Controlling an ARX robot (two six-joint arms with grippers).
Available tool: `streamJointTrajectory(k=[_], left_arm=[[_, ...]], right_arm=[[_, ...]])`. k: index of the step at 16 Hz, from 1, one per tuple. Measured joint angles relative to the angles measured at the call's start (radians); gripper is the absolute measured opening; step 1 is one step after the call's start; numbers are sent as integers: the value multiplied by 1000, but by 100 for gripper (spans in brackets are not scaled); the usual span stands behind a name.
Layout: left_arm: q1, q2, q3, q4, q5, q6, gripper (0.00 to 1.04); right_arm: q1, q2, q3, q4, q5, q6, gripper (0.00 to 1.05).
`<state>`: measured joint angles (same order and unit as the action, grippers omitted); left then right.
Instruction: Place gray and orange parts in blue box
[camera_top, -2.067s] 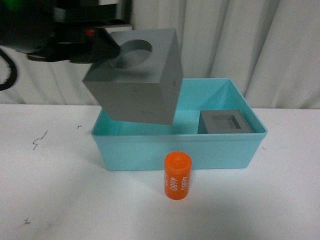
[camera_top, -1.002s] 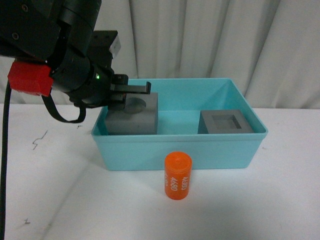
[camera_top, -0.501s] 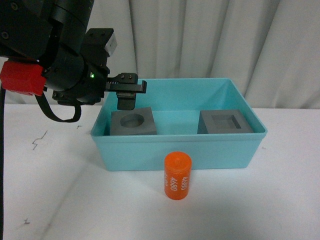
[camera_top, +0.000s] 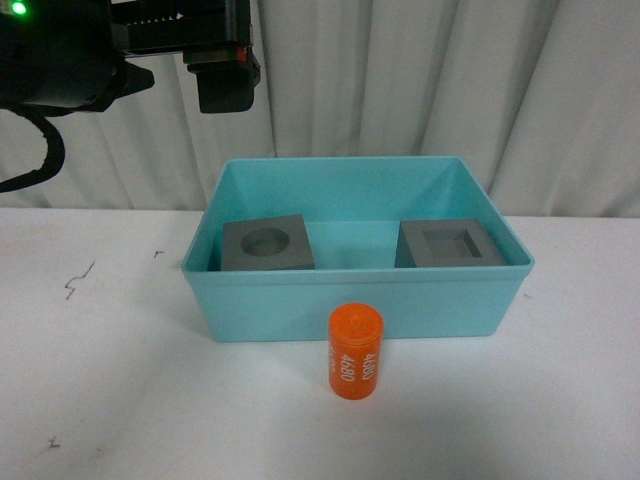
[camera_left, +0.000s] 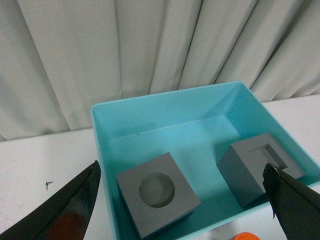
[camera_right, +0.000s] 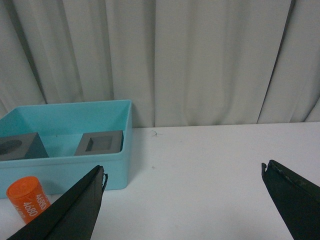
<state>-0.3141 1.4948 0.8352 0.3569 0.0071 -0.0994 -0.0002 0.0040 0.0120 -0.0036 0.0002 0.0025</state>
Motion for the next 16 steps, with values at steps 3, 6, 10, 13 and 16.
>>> streamJointTrajectory(k=[3,6,10,13,16], left_arm=[[27,-157,-293,437,-270,74,67],[109,-290,-485,484,-217,81,31],[185,-468,-636,465,-144,84,2],[216,-587,-707,412,-100,84,2],[315,-716,-759,331,-19,84,2]], right_arm=[[0,0,0,0,0,0,98],[0,0,0,0,0,0,98],[0,0,0,0,0,0,98],[0,0,0,0,0,0,98],[0,0,0,0,0,0,98]])
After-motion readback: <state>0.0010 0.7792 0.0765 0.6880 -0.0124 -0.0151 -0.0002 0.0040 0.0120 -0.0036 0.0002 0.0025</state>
